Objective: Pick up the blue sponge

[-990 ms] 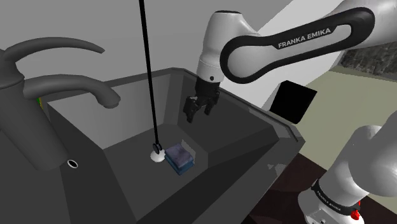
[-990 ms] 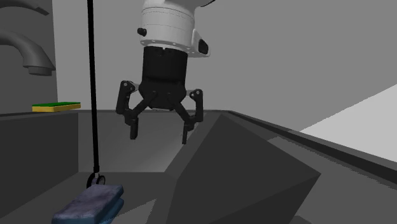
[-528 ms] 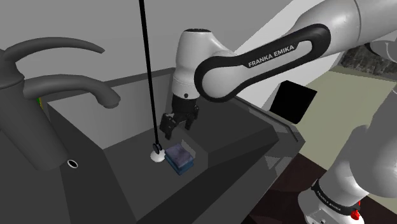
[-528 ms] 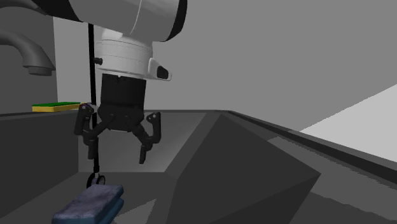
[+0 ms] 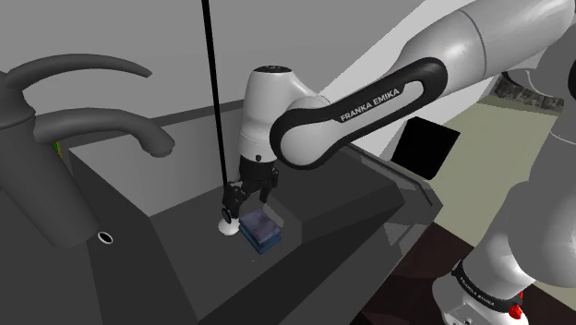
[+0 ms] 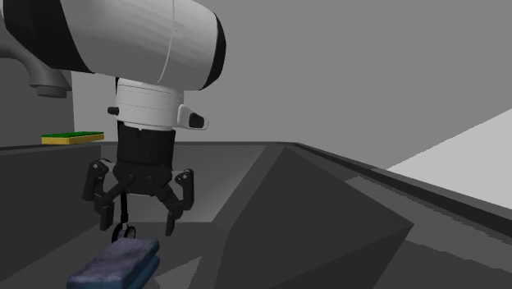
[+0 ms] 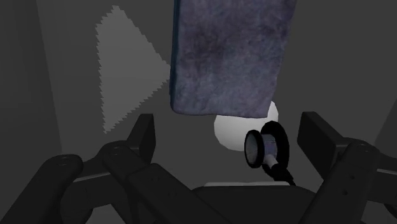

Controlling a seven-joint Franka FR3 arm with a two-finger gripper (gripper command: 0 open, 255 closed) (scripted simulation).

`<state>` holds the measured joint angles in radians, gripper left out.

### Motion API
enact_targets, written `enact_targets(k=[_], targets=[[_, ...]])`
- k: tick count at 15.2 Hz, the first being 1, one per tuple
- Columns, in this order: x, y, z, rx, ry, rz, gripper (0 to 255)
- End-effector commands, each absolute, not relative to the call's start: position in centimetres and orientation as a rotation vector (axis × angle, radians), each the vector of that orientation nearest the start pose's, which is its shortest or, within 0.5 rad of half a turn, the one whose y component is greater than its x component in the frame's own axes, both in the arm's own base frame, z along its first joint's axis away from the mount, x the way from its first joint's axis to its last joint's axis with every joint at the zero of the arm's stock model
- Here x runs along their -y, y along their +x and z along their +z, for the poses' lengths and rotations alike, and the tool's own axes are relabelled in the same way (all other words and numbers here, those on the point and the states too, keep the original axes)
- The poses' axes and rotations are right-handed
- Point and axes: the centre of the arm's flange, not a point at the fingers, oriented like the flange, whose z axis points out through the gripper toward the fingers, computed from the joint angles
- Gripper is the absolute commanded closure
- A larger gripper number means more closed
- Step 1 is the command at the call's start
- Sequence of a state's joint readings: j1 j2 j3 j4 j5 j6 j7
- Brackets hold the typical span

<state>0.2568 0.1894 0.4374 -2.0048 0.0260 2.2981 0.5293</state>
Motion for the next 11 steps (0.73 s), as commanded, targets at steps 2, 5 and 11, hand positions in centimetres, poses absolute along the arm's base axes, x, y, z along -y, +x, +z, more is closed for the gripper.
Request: enact_targets(k=[2,5,11], targets=[[-37.69,46.53,36.94,0.205,-2.982,-0.063,0],[-37.68,46.5,36.95,0.205,-2.982,-0.063,255],[-37.66,46.56,36.92,0.205,-2.982,-0.063,255]])
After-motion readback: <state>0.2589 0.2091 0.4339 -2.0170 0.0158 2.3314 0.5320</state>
